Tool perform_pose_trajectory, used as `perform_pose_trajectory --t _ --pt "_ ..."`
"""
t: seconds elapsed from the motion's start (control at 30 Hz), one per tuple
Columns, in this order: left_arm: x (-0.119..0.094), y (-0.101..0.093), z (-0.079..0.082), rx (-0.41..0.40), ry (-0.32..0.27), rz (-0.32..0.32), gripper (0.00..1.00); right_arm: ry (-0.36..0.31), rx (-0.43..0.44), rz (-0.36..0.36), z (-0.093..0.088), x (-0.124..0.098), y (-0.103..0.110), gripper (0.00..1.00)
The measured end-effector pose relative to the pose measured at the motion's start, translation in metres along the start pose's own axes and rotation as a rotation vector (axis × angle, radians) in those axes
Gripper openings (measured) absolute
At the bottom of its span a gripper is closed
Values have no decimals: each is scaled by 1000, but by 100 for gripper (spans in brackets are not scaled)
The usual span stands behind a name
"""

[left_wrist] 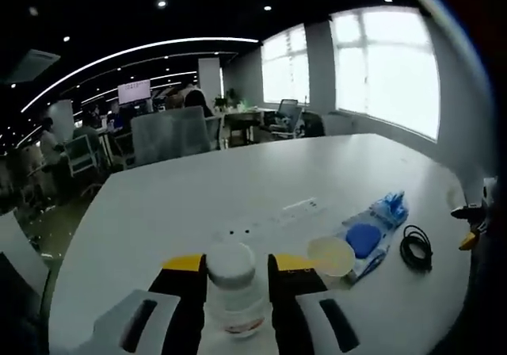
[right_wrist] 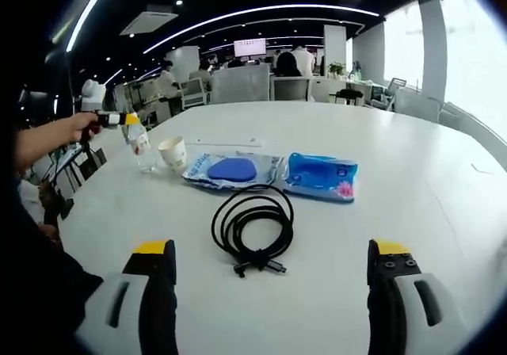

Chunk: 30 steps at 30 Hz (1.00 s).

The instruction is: Arrange the tabletop items into an orderly group along one side of the table until the central work area is clear of visible clutter.

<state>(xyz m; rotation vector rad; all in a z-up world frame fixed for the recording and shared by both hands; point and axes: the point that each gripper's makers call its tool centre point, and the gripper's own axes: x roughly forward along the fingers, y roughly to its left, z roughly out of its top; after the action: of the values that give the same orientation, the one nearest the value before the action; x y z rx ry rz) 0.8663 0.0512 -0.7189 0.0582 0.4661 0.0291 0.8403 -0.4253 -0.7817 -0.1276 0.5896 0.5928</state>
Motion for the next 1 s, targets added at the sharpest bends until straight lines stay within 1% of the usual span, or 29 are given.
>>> perform_pose_trajectory --t 0.1,0.13,0.3,0.37,0.47,0.6,0.63,0.67,0.8,1.0 --pt "1 1 2 8 -3 4 24 1 8 1 -1 1 0 97" --pt "2 2 2 13 -4 10 23 5 8 1 -3 1 0 97" --pt "3 -3 4 -1 -20 -9 23 22 5 4 -7 2 1 97" --pt "2 -3 4 -8 -25 -3 22 26 4 4 -7 2 1 97" --pt "2 -3 5 -46 -14 13 22 25 7 3 -7 3 1 97" --pt "5 0 5 -58 2 37 21 26 11 4 -8 3 1 96" --pt "6 0 5 -61 3 35 21 25 10 4 -8 3 0 96" --pt "6 2 5 -74 9 48 21 27 10 5 -9 4 0 96" --pt "12 3 7 -73 18 43 21 25 13 7 -10 4 -2 96" --pt "11 -16 13 -93 26 25 20 17 17 4 -8 3 -5 96"
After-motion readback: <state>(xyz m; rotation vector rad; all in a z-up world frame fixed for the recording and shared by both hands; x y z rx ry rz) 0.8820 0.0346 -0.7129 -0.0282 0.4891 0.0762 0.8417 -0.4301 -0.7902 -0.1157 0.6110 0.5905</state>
